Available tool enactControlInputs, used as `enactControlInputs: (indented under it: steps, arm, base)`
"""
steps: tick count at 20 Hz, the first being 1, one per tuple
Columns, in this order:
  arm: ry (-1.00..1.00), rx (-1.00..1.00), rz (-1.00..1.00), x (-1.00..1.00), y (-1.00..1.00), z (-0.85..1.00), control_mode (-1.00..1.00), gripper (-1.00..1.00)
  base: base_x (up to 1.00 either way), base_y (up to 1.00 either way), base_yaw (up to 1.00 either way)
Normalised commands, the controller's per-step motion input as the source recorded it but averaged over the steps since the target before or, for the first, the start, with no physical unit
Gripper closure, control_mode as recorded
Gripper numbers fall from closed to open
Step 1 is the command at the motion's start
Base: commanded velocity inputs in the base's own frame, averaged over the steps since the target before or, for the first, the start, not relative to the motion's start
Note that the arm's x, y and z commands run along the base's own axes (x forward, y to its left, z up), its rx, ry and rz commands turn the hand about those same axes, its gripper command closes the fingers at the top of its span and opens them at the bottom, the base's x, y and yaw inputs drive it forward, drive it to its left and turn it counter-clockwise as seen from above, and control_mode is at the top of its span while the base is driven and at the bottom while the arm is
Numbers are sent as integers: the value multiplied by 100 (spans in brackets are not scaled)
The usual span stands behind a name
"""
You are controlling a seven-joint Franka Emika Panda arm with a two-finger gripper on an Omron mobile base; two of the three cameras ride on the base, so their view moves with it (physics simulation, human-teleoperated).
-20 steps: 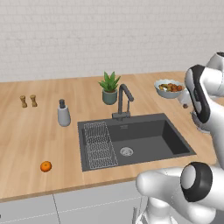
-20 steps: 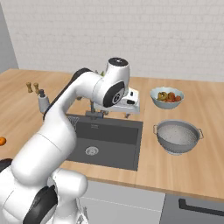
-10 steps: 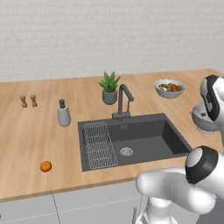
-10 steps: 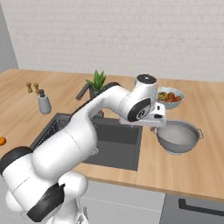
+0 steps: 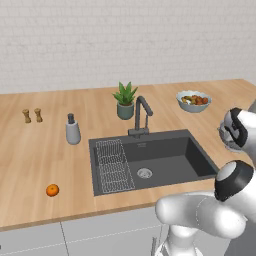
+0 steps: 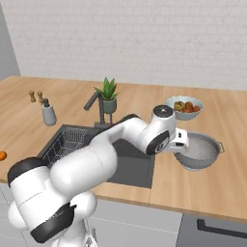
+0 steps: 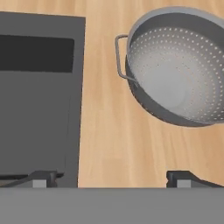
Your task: Put the colander in the sink, put the tangerine in the colander, and turn on the sink faucet and pour water over the colander.
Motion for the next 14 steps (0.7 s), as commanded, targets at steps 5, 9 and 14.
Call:
enactControlInputs:
  steps: [5, 9, 14]
  arm:
    - [0, 6, 0, 44, -2, -5, -100, -100]
    - [5, 0, 1, 11, -11, 0, -100, -100]
    - [0, 0, 0, 53, -8, -16, -100, -100]
  base:
    - [0, 0, 0]
    - [0, 0, 0]
    - [0, 0, 0]
